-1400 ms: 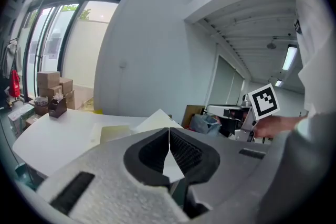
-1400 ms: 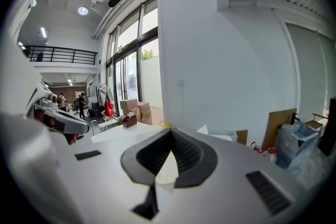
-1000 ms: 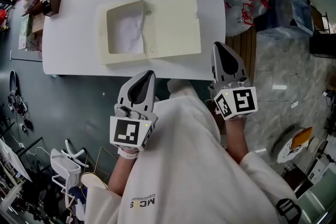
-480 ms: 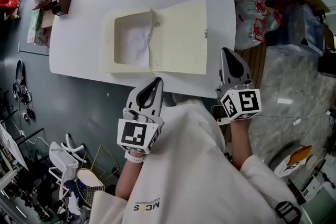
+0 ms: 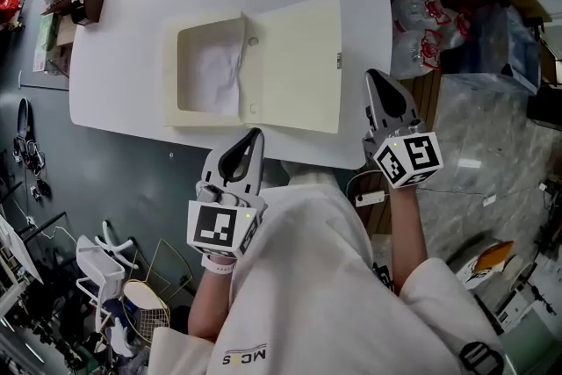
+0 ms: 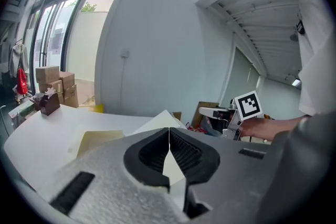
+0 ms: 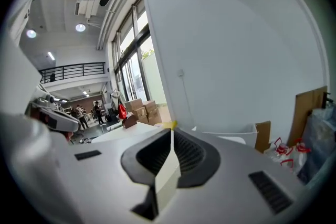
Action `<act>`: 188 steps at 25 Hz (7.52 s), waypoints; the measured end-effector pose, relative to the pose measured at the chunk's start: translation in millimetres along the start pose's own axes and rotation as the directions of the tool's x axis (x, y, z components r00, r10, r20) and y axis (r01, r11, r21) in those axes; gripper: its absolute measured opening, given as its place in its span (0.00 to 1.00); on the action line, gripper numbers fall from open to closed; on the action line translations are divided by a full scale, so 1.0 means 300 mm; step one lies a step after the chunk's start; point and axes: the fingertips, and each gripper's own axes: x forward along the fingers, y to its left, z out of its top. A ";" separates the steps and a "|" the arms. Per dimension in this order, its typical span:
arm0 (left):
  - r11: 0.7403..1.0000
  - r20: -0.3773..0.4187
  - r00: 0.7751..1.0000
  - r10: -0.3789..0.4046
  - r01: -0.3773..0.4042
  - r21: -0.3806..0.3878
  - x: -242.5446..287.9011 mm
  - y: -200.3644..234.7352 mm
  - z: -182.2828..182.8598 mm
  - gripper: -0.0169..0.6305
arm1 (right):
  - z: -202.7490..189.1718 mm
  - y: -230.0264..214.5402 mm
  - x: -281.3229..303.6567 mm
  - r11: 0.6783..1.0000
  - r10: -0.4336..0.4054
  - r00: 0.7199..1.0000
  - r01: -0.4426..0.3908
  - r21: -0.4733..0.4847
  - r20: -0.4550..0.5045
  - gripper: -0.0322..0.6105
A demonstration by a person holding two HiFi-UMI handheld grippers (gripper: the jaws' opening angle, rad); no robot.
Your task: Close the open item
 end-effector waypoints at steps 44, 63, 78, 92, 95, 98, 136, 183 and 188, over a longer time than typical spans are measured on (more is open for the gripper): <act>0.984 -0.123 0.990 0.065 -0.084 -0.159 0.118 0.239 -0.272 0.07 | -0.178 0.421 0.248 0.865 0.475 0.849 -0.401 0.302 -0.234 0.33; 0.956 -0.079 0.979 0.188 -0.201 -0.216 -0.059 0.507 -0.276 0.07 | -0.105 0.738 0.388 0.729 0.662 0.730 -0.572 0.377 -0.173 0.45; 0.923 -0.089 0.963 0.256 -0.271 -0.274 -0.126 0.682 -0.298 0.07 | -0.193 0.911 0.571 0.719 0.694 0.662 -0.619 0.315 -0.283 0.45; 0.896 -0.062 0.950 0.305 -0.308 -0.320 -0.167 0.795 -0.291 0.07 | -0.323 0.982 0.712 0.721 0.692 0.620 -0.618 0.312 -0.370 0.44; 0.899 -0.068 0.953 0.295 -0.301 -0.317 -0.148 0.802 -0.298 0.07 | -0.357 0.961 0.738 0.743 0.666 0.627 -0.608 0.281 -0.404 0.44; 0.908 -0.069 0.959 0.274 -0.281 -0.311 -0.147 0.795 -0.312 0.07 | -0.389 0.955 0.741 0.769 0.627 0.637 -0.599 0.224 -0.449 0.44; 0.919 -0.379 0.901 0.212 -0.316 -0.237 -0.016 0.847 -0.684 0.07 | -0.546 0.677 0.868 0.830 0.287 0.752 -0.504 -0.239 -0.593 0.28; 0.895 -0.232 0.914 0.333 -0.384 -0.228 -0.116 0.612 -0.439 0.07 | -0.244 0.695 0.556 0.851 0.275 0.874 -0.415 -0.321 -0.400 0.09; 0.910 -0.143 0.932 0.332 -0.357 -0.213 -0.137 0.512 -0.320 0.07 | -0.119 0.628 0.438 0.872 0.260 0.915 -0.359 -0.332 -0.308 0.09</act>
